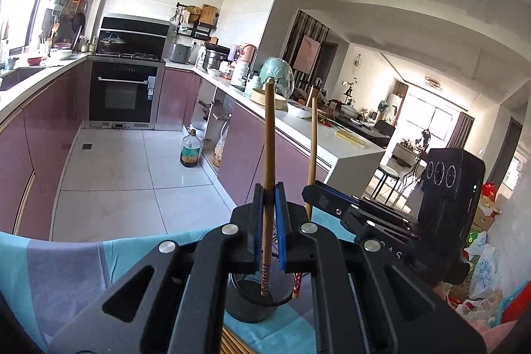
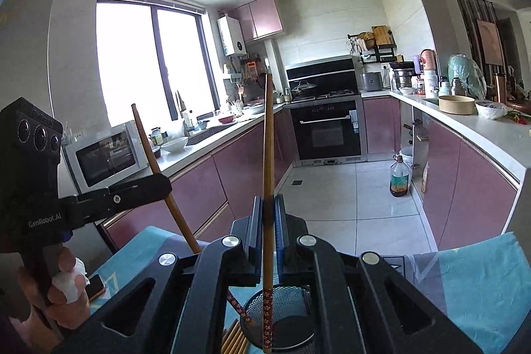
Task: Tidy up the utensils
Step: 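Lower the left tool's chopstick into the holder and open while the right tool does likewise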
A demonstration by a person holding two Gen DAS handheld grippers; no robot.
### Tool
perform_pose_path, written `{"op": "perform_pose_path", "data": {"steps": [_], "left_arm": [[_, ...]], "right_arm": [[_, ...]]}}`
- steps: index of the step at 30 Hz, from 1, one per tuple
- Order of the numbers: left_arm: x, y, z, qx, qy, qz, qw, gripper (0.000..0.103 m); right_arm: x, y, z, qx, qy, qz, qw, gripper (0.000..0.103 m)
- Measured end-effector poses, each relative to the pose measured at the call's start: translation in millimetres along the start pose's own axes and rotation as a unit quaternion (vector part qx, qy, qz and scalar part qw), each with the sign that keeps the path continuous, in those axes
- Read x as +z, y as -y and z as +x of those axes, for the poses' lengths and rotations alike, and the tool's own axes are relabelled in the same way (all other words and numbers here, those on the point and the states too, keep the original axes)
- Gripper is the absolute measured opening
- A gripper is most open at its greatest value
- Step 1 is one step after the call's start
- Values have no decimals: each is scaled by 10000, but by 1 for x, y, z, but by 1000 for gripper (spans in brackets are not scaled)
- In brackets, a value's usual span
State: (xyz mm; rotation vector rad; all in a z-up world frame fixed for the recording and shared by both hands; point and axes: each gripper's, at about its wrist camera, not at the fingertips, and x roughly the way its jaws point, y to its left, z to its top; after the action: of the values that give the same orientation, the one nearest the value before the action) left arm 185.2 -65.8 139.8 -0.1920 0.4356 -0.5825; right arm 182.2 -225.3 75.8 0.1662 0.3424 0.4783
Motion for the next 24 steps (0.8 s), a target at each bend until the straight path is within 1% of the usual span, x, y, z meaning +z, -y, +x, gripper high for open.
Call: {"op": "perform_pose_path", "data": {"steps": [2, 5, 9, 11, 14, 15, 19, 23, 24], "left_arm": [[-1, 0, 16, 46, -168, 46, 9998, 7], [-9, 2, 36, 112, -499, 110, 9986, 7], [-24, -2, 60, 101, -867, 165, 9960, 7], [-35, -6, 74, 110, -1012, 223, 9946, 7], [-41, -8, 87, 134, -1181, 289, 9925, 7], [-43, -9, 91, 146, -1186, 303, 9924, 7], [-51, -19, 105, 154, -1262, 294, 9915, 8], [-53, -24, 116, 290, -1282, 277, 9909, 9], [-54, -26, 117, 319, -1288, 259, 9908, 11]], "right_arm": [[-2, 3, 9, -72, -27, -19, 10000, 5], [-10, 5, 23, -131, -203, -28, 9997, 5], [-27, 11, 42, -143, -638, 44, 9979, 5], [-36, 14, 51, -198, -893, 53, 9958, 5], [-46, 17, 62, -294, -1243, 116, 9917, 5], [-48, 18, 66, -305, -1349, 147, 9903, 5], [-50, 21, 70, -367, -1489, 221, 9879, 6], [-50, 20, 73, -405, -1537, 180, 9871, 6], [-51, 19, 73, -422, -1540, 170, 9870, 7]]}}
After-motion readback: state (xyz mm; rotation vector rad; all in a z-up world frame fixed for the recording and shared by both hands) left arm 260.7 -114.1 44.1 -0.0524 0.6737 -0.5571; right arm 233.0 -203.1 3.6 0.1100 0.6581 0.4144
